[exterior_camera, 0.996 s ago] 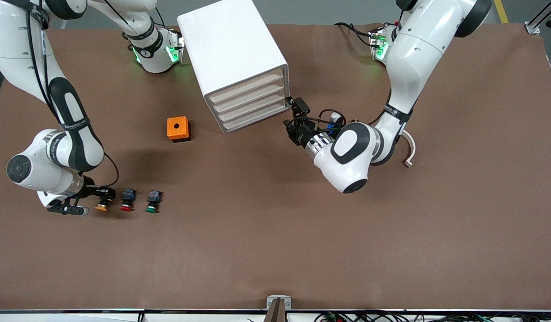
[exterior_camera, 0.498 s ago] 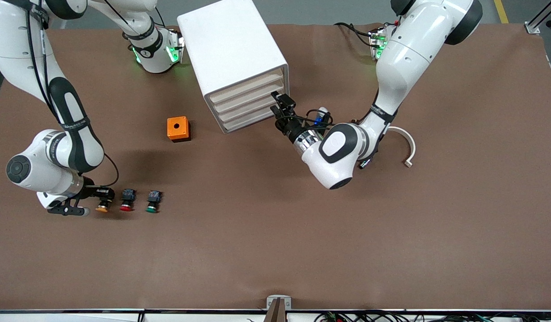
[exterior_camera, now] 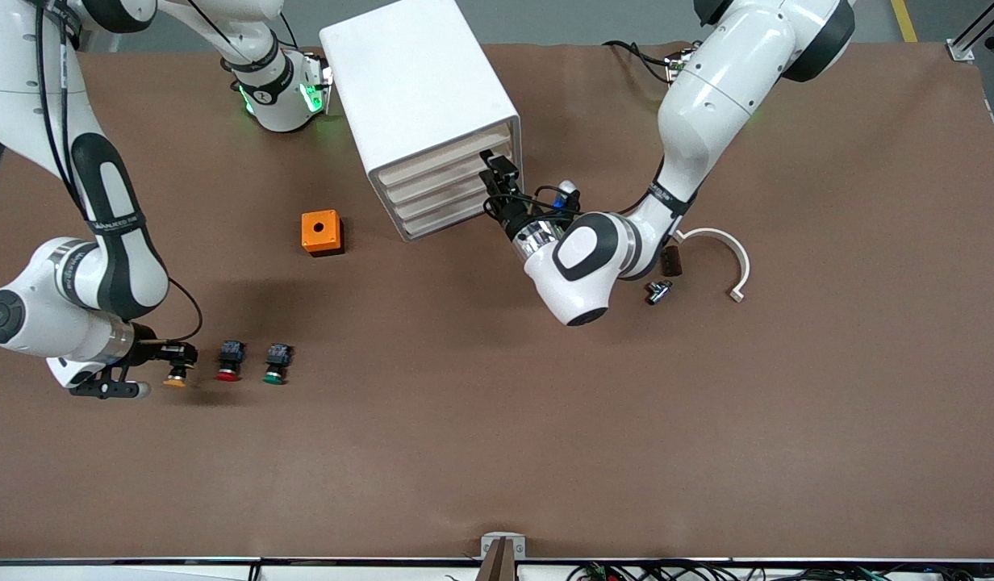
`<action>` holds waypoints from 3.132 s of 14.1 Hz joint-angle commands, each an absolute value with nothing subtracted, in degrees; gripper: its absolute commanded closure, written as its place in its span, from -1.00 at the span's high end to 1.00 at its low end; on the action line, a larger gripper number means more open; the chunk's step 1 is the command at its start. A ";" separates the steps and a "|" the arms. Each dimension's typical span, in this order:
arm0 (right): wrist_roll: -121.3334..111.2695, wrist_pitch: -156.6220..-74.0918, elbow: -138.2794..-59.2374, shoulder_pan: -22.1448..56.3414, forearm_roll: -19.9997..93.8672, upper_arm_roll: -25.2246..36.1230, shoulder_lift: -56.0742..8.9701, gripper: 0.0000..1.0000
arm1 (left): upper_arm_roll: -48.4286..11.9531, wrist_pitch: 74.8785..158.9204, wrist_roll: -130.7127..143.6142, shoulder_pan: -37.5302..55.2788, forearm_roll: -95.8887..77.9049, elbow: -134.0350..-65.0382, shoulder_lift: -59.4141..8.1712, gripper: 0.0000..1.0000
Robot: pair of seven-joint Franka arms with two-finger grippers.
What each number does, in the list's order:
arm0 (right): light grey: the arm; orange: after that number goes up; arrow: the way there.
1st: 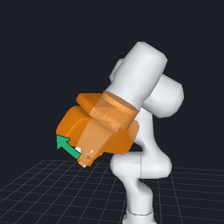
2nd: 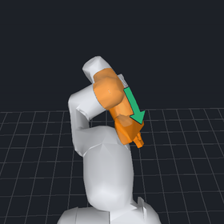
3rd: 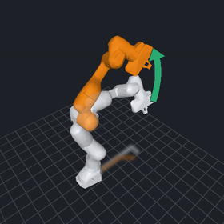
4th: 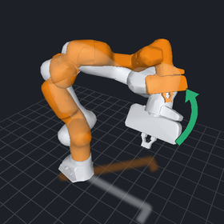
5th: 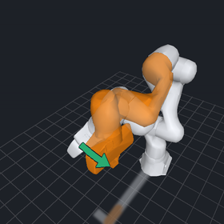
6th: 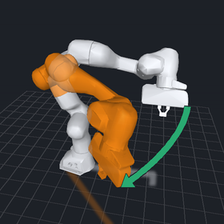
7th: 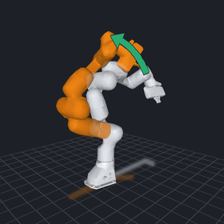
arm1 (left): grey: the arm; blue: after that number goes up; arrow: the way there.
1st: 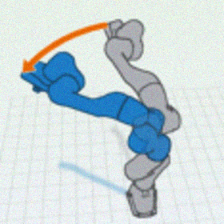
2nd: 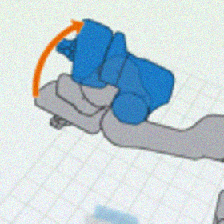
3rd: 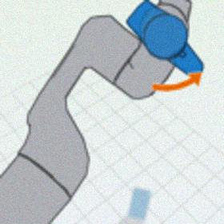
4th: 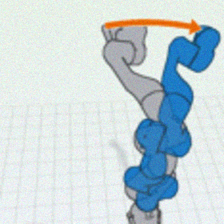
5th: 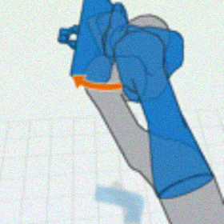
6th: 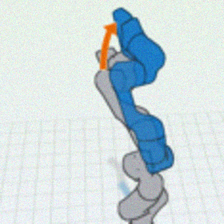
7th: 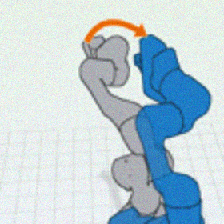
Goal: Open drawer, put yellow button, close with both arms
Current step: 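Lift the yellow button with the right gripper while the left gripper pulls the drawer, then carry the yellow button over the open drawer with the right gripper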
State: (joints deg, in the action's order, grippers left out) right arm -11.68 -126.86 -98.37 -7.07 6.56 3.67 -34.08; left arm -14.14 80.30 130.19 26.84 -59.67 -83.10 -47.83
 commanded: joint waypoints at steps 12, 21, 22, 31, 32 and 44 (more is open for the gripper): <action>2.35 -98.19 -88.59 -3.09 7.74 3.43 -23.83 -1.00 | -14.94 79.72 131.57 30.67 -62.31 -85.25 -47.72 -0.74; 19.75 -89.31 -88.59 2.62 7.82 3.34 -14.69 -1.00 | -14.41 79.72 131.57 27.43 -62.31 -85.08 -47.64 -0.74; 22.99 -88.34 -88.68 3.51 7.82 3.34 -13.55 -1.00 | -14.41 79.72 131.57 26.90 -62.23 -85.17 -47.55 -0.74; 48.31 -83.50 -88.86 12.82 8.26 3.25 -6.60 -1.00 | -14.06 80.42 130.96 20.40 -61.35 -83.58 -47.20 -0.73; 51.56 -83.41 -88.86 13.96 9.31 3.25 -6.16 -1.00 | -14.06 80.51 130.96 19.69 -61.35 -83.24 -47.20 -0.73; 85.67 -92.71 -90.17 31.98 11.07 3.16 -6.33 -1.00 | -11.87 81.30 126.50 18.11 -61.35 -82.09 -47.37 1.00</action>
